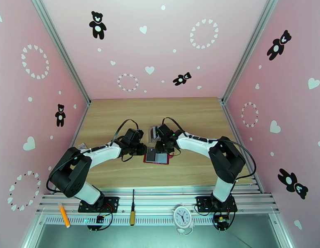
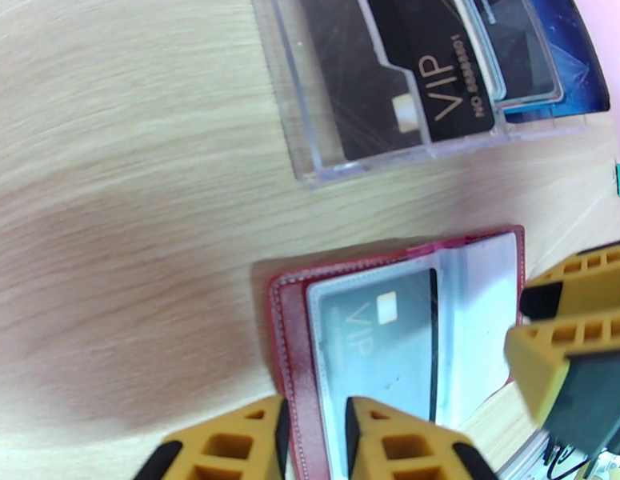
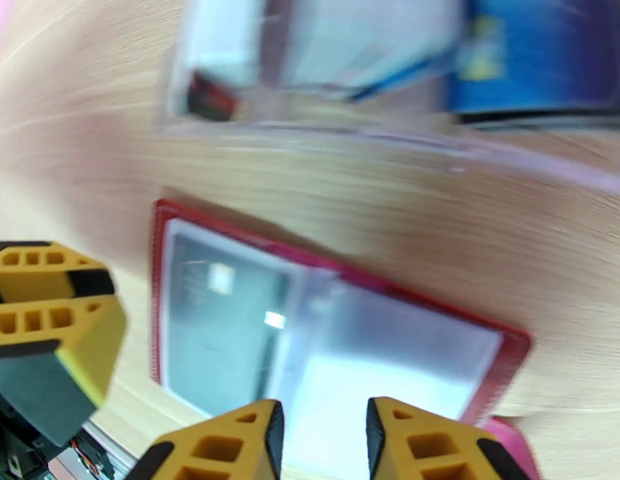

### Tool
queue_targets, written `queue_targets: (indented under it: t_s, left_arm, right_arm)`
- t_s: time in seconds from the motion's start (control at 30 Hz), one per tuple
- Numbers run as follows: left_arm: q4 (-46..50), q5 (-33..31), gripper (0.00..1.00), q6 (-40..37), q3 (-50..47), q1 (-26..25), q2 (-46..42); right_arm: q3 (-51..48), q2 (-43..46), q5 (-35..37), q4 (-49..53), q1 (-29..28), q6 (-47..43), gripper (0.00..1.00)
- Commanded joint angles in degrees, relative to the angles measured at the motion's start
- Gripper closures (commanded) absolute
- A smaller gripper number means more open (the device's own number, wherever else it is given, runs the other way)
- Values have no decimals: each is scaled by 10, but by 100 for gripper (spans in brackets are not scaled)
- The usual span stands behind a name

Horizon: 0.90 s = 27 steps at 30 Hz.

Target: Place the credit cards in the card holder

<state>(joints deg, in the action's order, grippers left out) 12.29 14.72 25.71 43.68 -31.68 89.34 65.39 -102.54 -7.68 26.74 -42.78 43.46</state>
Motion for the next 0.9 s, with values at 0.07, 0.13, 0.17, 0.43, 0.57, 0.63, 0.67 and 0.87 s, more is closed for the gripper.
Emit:
queue_targets:
  t_s: [0.07, 0.13, 0.17, 0.43, 0.57, 0.63, 0.67, 0.87]
  left_arm:
    - [-24, 40, 73, 3, -47, -6, -27]
    - [-36, 48, 72, 0, -62, -9, -35]
    - [-39, 52, 72, -2, -66, -10, -37]
    - [-55, 72, 71, -6, -71, -17, -48]
    - [-56, 73, 68, -6, -68, -17, -42]
    - [-54, 69, 68, -7, -67, -18, -40]
    - [-52, 65, 68, -7, -67, -17, -37]
    - [-46, 60, 68, -8, -61, -17, -23]
  right_arm:
    - [-18, 18, -13, -13, 11, -3, 65]
    - [-18, 14, -14, -15, 14, -4, 65]
    - [-18, 12, -14, -16, 16, -4, 65]
    - [-21, 3, -15, -24, 27, -4, 65]
    - [-20, 0, -14, -24, 33, -9, 65]
    - [-19, -4, -17, -23, 35, -10, 65]
    - [-19, -6, -18, -24, 37, -11, 65]
    - [-17, -16, -20, -26, 38, -13, 65]
